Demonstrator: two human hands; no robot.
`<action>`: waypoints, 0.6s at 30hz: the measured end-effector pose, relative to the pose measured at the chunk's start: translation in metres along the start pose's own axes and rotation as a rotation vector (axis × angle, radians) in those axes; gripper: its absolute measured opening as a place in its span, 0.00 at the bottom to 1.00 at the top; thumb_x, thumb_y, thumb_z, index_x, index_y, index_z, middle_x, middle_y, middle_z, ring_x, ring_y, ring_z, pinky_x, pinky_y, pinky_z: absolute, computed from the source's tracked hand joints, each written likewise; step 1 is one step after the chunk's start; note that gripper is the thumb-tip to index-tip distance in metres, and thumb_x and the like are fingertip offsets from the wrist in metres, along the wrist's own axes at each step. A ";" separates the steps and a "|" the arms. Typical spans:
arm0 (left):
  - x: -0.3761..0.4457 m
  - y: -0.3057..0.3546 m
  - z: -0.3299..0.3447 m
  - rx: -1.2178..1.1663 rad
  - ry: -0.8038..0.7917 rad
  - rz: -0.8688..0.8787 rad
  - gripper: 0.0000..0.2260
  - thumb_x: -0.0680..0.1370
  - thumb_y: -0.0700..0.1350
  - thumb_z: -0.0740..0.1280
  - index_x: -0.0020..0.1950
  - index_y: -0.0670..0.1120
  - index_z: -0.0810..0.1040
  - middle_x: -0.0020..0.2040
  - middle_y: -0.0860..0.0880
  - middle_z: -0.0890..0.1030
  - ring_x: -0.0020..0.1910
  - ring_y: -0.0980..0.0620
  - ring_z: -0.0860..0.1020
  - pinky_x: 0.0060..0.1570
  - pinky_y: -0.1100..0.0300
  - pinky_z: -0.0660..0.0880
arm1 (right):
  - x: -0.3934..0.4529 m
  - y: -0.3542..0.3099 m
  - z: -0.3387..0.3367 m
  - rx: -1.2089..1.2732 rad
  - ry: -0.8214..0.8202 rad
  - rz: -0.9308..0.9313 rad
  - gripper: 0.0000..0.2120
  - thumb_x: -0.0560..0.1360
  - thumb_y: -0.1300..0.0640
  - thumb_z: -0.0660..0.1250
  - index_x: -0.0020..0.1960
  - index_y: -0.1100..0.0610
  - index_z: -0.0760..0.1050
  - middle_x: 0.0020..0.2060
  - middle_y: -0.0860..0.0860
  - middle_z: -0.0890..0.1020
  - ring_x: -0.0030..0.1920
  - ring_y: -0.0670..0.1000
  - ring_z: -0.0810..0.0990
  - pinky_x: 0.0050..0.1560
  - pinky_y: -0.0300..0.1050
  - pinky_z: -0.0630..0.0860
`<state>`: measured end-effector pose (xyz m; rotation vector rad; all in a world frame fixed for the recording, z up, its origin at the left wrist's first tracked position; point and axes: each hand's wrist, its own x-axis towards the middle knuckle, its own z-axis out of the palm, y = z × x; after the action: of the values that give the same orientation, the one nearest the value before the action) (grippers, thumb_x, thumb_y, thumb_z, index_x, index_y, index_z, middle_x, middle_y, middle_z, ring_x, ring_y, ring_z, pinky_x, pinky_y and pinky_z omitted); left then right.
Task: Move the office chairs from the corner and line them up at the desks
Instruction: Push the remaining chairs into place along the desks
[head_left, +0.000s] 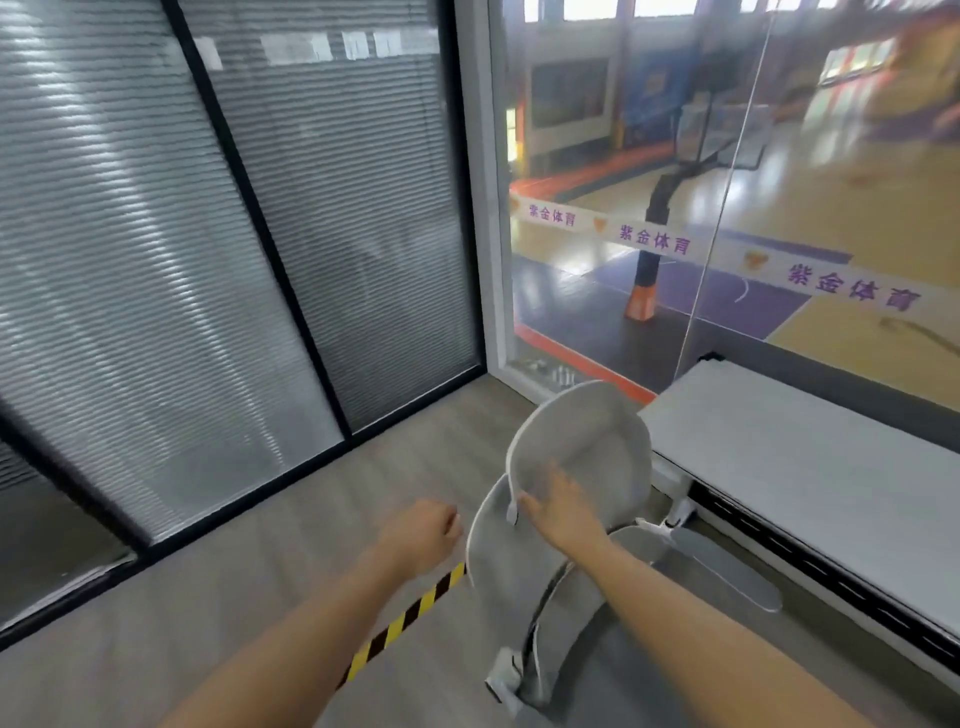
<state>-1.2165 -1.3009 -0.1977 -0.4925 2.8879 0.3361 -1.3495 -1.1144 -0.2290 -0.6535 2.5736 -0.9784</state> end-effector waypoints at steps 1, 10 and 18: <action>0.016 -0.010 -0.006 0.005 -0.003 0.036 0.17 0.84 0.52 0.53 0.42 0.45 0.73 0.34 0.52 0.70 0.38 0.47 0.73 0.38 0.53 0.69 | 0.012 -0.012 0.008 0.087 0.019 0.044 0.38 0.76 0.37 0.65 0.77 0.57 0.57 0.72 0.56 0.67 0.67 0.57 0.70 0.62 0.50 0.70; 0.134 -0.057 -0.028 -0.072 0.001 0.286 0.22 0.86 0.54 0.48 0.35 0.48 0.65 0.31 0.48 0.69 0.34 0.44 0.71 0.37 0.48 0.69 | 0.086 -0.061 0.042 0.201 0.259 0.348 0.38 0.82 0.51 0.60 0.80 0.56 0.37 0.79 0.57 0.50 0.69 0.61 0.69 0.64 0.52 0.69; 0.148 -0.016 -0.019 -0.124 0.061 0.450 0.19 0.86 0.47 0.53 0.38 0.42 0.71 0.35 0.44 0.76 0.35 0.43 0.74 0.37 0.48 0.71 | 0.032 -0.041 0.022 0.261 0.214 0.341 0.41 0.78 0.54 0.64 0.81 0.47 0.41 0.65 0.55 0.75 0.54 0.56 0.77 0.52 0.45 0.73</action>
<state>-1.3511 -1.3653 -0.2159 0.1434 3.0263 0.5762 -1.3547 -1.1695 -0.2208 -0.0389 2.5488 -1.2854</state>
